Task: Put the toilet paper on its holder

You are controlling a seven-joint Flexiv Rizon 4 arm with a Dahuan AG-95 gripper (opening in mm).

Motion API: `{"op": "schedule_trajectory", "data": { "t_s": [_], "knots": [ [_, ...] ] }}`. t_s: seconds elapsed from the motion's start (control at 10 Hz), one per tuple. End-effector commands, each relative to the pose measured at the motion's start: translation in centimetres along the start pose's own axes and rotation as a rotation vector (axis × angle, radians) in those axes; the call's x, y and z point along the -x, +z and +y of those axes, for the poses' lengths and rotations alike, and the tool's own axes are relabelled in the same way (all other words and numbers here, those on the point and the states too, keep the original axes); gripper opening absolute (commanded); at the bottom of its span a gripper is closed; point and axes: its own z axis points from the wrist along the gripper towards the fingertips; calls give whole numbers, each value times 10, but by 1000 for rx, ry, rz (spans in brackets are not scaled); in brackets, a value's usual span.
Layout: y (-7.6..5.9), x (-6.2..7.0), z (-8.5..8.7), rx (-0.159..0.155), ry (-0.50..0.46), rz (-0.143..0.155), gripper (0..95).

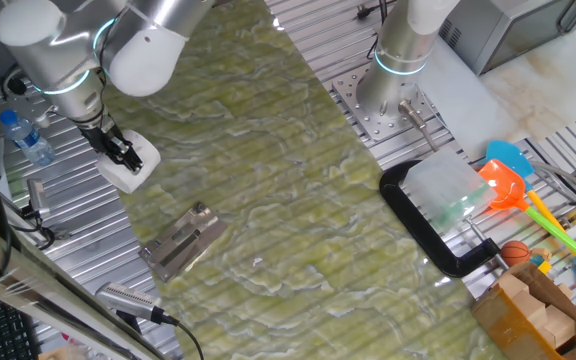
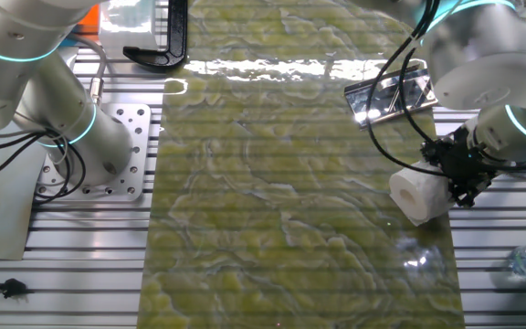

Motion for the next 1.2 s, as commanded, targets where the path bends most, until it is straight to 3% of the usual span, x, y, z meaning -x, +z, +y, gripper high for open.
{"op": "schedule_trajectory", "data": {
  "t_s": [0.1,0.5,0.7,0.9,1.2],
  "knots": [
    [-13,-1,3,2,-1,9,0],
    [-40,-1,13,6,18,53,0],
    [-48,-5,19,7,27,54,0],
    [-51,-14,28,6,48,44,0],
    [-48,-22,57,-15,110,56,0]
  ]
}}
